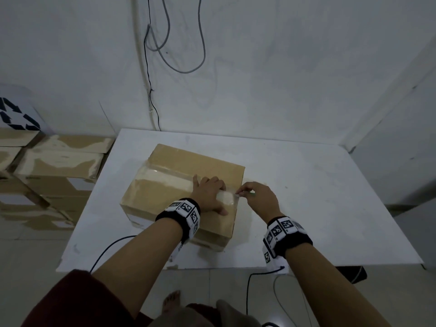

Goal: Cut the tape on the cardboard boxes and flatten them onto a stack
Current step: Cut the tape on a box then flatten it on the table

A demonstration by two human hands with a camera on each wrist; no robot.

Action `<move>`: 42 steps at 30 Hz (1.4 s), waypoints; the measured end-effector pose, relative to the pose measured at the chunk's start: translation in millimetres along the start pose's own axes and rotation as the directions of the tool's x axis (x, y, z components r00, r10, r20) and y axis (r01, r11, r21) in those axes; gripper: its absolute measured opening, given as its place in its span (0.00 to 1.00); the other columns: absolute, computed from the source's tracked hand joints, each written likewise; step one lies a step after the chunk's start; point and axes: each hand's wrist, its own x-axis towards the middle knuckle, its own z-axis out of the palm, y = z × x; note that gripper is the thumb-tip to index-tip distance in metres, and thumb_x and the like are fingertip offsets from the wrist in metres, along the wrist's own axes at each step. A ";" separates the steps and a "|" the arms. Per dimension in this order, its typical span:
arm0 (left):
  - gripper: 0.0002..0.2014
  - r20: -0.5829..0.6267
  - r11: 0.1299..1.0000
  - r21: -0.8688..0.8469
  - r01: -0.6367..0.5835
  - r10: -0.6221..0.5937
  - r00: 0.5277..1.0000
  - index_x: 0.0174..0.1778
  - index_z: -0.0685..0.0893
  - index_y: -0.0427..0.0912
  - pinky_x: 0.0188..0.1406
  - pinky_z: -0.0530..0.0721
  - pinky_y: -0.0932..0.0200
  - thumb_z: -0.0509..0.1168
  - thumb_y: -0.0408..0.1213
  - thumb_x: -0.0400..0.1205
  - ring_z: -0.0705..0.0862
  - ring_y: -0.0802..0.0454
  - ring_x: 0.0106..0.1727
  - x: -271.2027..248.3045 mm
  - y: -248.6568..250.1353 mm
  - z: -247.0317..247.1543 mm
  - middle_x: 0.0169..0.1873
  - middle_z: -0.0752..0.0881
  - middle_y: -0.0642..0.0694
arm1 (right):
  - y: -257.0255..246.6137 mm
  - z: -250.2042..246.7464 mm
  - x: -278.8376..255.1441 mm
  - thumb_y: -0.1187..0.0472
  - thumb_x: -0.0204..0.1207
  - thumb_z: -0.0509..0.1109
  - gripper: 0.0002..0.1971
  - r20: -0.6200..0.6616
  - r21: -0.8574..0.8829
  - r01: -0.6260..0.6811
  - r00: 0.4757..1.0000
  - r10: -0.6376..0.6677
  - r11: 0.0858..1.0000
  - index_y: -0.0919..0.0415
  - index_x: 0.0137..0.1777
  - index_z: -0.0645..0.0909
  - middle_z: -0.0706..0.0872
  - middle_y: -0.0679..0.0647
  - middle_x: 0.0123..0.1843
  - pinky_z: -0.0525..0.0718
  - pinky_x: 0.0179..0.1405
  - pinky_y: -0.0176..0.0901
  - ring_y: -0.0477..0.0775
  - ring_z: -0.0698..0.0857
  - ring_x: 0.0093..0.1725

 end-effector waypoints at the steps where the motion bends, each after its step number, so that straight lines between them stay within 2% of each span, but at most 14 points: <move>1: 0.35 -0.004 1.000 -0.003 0.000 0.000 1.000 0.66 0.74 0.49 0.79 0.40 0.33 0.78 0.57 0.65 0.67 0.45 0.70 0.6 -0.7 0.0 0.62 0.73 0.50 | 4.0 1.2 -1.8 0.59 0.77 0.71 0.09 -0.005 0.045 -0.013 1.000 0.013 0.999 0.44 0.40 0.88 0.88 0.40 0.47 0.80 0.48 0.43 0.43 0.83 0.50; 4: 0.35 -0.005 1.000 -0.003 -0.007 0.007 1.000 0.65 0.75 0.49 0.79 0.42 0.33 0.78 0.56 0.65 0.67 0.45 0.70 1.6 -0.3 -0.1 0.62 0.74 0.50 | 15.8 1.1 -4.8 0.63 0.77 0.73 0.13 -0.014 0.181 -0.040 0.999 0.043 0.983 0.42 0.36 0.86 0.90 0.41 0.43 0.82 0.50 0.40 0.45 0.87 0.48; 8: 0.35 -0.007 1.000 -0.013 -0.011 0.011 1.000 0.65 0.75 0.49 0.79 0.41 0.34 0.78 0.55 0.65 0.68 0.45 0.69 2.6 1.4 0.1 0.61 0.74 0.50 | 12.1 6.1 -7.6 0.64 0.78 0.72 0.08 -0.004 0.233 -0.120 0.992 0.124 0.965 0.52 0.42 0.89 0.89 0.46 0.42 0.76 0.39 0.28 0.47 0.86 0.47; 13: 0.35 -0.096 0.999 -0.033 0.015 -0.019 0.995 0.65 0.74 0.50 0.79 0.44 0.36 0.78 0.56 0.64 0.69 0.46 0.69 4.2 0.4 -11.1 0.62 0.74 0.51 | 15.3 16.8 -17.8 0.63 0.78 0.73 0.06 0.073 0.298 -0.215 0.977 0.202 0.930 0.55 0.47 0.92 0.91 0.50 0.46 0.79 0.44 0.34 0.48 0.87 0.49; 17: 0.36 -0.198 1.000 0.023 0.012 -0.007 0.980 0.64 0.73 0.51 0.78 0.49 0.38 0.79 0.57 0.62 0.71 0.49 0.66 8.3 5.4 -33.7 0.60 0.74 0.53 | 18.4 20.7 -28.3 0.63 0.80 0.71 0.06 0.104 0.436 -0.267 0.964 0.246 0.859 0.60 0.51 0.90 0.88 0.45 0.42 0.73 0.34 0.29 0.39 0.80 0.36; 20: 0.33 -0.385 0.995 0.097 -0.012 0.049 0.922 0.60 0.76 0.47 0.66 0.61 0.49 0.78 0.57 0.63 0.74 0.50 0.60 3.7 10.5 -38.1 0.56 0.76 0.52 | 20.8 19.1 -23.1 0.60 0.82 0.69 0.06 -0.064 0.459 -0.229 0.955 0.290 0.858 0.58 0.53 0.86 0.89 0.55 0.48 0.80 0.40 0.45 0.50 0.83 0.37; 22: 0.26 -0.495 0.987 0.147 -0.060 0.126 0.860 0.55 0.77 0.42 0.51 0.66 0.55 0.78 0.48 0.66 0.78 0.46 0.53 -3.2 15.2 -38.5 0.52 0.78 0.47 | 19.3 14.7 -18.8 0.60 0.84 0.66 0.08 -0.107 0.489 -0.214 0.947 0.302 0.846 0.60 0.57 0.84 0.87 0.60 0.44 0.79 0.36 0.44 0.51 0.80 0.30; 24: 0.19 -0.504 0.975 0.213 -0.062 0.164 0.848 0.51 0.77 0.41 0.39 0.66 0.56 0.74 0.44 0.71 0.81 0.44 0.47 -13.9 23.3 -39.8 0.48 0.80 0.45 | 14.9 7.6 -15.5 0.61 0.85 0.65 0.09 -0.124 0.522 -0.189 0.948 0.293 0.831 0.63 0.54 0.85 0.85 0.59 0.40 0.77 0.33 0.41 0.50 0.77 0.27; 25: 0.18 -0.491 0.970 0.234 -0.060 0.171 0.854 0.49 0.77 0.42 0.35 0.68 0.56 0.71 0.50 0.74 0.82 0.45 0.43 -19.4 26.8 -38.8 0.45 0.81 0.46 | 11.2 4.2 -14.5 0.61 0.85 0.64 0.09 -0.131 0.543 -0.173 0.949 0.286 0.822 0.64 0.53 0.85 0.85 0.58 0.40 0.78 0.33 0.41 0.50 0.77 0.27; 28: 0.38 -0.436 0.984 0.174 0.032 0.048 0.899 0.36 0.81 0.42 0.28 0.73 0.57 0.47 0.77 0.72 0.82 0.50 0.32 -35.8 34.2 -28.7 0.32 0.83 0.49 | 2.3 1.0 -12.3 0.55 0.85 0.66 0.09 -0.116 0.660 -0.132 0.955 0.274 0.740 0.61 0.53 0.83 0.87 0.57 0.43 0.80 0.30 0.39 0.48 0.80 0.25; 31: 0.32 -0.271 0.967 0.216 0.138 -0.076 0.959 0.63 0.77 0.41 0.53 0.77 0.51 0.53 0.67 0.81 0.80 0.45 0.61 -44.6 25.8 -2.1 0.60 0.81 0.43 | 0.0 4.7 -8.8 0.51 0.84 0.67 0.12 -0.093 0.618 -0.144 0.963 0.253 0.773 0.60 0.52 0.82 0.87 0.57 0.40 0.75 0.27 0.38 0.46 0.75 0.24; 33: 0.38 -0.225 0.973 0.182 0.144 -0.101 0.969 0.77 0.64 0.41 0.76 0.64 0.44 0.62 0.62 0.79 0.67 0.46 0.77 -45.5 11.3 21.2 0.75 0.69 0.44 | 1.5 10.7 -7.1 0.51 0.86 0.63 0.12 -0.081 0.559 -0.145 0.970 0.228 0.816 0.58 0.53 0.83 0.86 0.56 0.41 0.74 0.34 0.40 0.47 0.76 0.31; 37: 0.40 -0.201 0.966 0.141 0.216 -0.186 0.962 0.76 0.63 0.40 0.82 0.51 0.44 0.67 0.62 0.76 0.66 0.44 0.76 -45.1 -2.0 39.3 0.73 0.70 0.42 | 5.1 25.0 -9.9 0.54 0.88 0.59 0.10 0.001 0.487 -0.148 0.986 0.169 0.861 0.60 0.61 0.74 0.84 0.53 0.38 0.73 0.47 0.45 0.52 0.80 0.42; 42: 0.38 -0.204 0.965 0.013 0.261 -0.253 0.946 0.70 0.67 0.41 0.80 0.55 0.47 0.73 0.58 0.72 0.69 0.42 0.73 -41.2 2.7 34.5 0.68 0.71 0.42 | 5.3 32.6 -15.9 0.37 0.79 0.66 0.23 0.215 0.395 -0.362 0.930 0.298 0.844 0.54 0.58 0.67 0.81 0.54 0.41 0.71 0.34 0.39 0.47 0.76 0.35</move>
